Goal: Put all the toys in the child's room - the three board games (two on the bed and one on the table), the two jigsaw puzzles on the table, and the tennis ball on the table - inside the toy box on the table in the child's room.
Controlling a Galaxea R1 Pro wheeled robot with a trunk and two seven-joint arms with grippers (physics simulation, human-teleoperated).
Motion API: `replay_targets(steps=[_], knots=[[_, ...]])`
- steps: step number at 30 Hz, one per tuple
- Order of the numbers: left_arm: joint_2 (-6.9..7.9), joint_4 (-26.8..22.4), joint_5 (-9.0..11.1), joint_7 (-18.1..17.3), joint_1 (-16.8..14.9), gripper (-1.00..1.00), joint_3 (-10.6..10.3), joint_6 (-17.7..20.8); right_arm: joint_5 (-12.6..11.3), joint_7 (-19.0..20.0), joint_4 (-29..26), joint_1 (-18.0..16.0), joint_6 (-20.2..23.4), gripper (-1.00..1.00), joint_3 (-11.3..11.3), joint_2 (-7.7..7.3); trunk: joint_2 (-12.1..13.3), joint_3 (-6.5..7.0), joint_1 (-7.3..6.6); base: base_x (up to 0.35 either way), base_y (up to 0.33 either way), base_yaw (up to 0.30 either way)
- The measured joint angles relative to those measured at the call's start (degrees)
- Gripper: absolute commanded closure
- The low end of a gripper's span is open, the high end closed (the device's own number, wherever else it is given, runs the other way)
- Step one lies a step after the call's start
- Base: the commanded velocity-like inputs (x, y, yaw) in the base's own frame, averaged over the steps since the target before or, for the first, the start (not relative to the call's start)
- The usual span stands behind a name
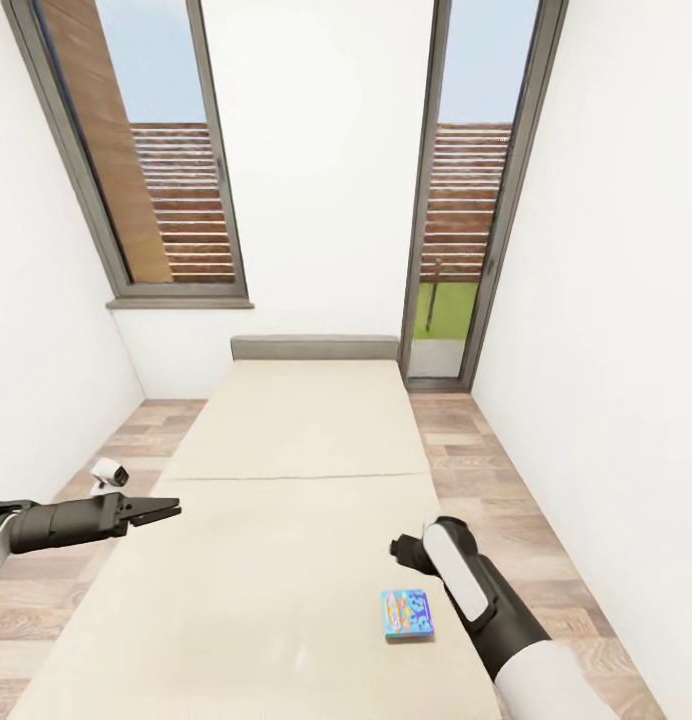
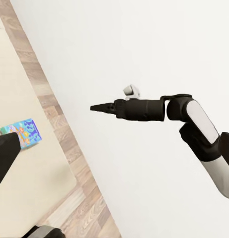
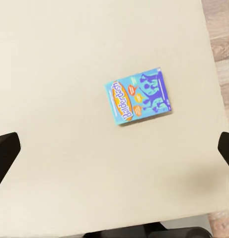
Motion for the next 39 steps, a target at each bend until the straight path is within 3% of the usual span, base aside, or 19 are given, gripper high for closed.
replay_targets(steps=[7, 24, 32, 39], knots=[[-0.02, -0.03, 0.01, 0.78, -0.03, -1.0, -0.04, 0.01, 1.42, -0.27, 0.1, -0.11, -0.2, -1.0, 2.79, 0.37, 0.0, -0.65, 0.0, 0.0, 0.0, 0.0], [-0.08, -0.09, 0.82, 0.82, -0.03, -1.0, -0.01, 0.15, 1.57, -0.3, 0.13, -0.12, -2.12, -1.0, 3.37, -0.02, 0.0, -2.23, 0.0, 0.0, 0.0, 0.0], [0.05, -0.7, 2.04, -11.99, -0.01, -1.0, -0.79, 0.05, 1.57, -0.3, 0.13, -0.12, -2.21, -1.0, 3.37, -0.14, -0.01, -2.98, 0.0, 0.0, 0.0, 0.0], [0.09, -0.95, 1.99, -12.03, -0.01, -1.0, -1.02, 0.03, 1.57, -0.25, 0.13, -0.12, -3.29, -1.0, 3.4, -0.22, -0.01, -3.63, 0.0, 0.0, 0.0, 0.0]])
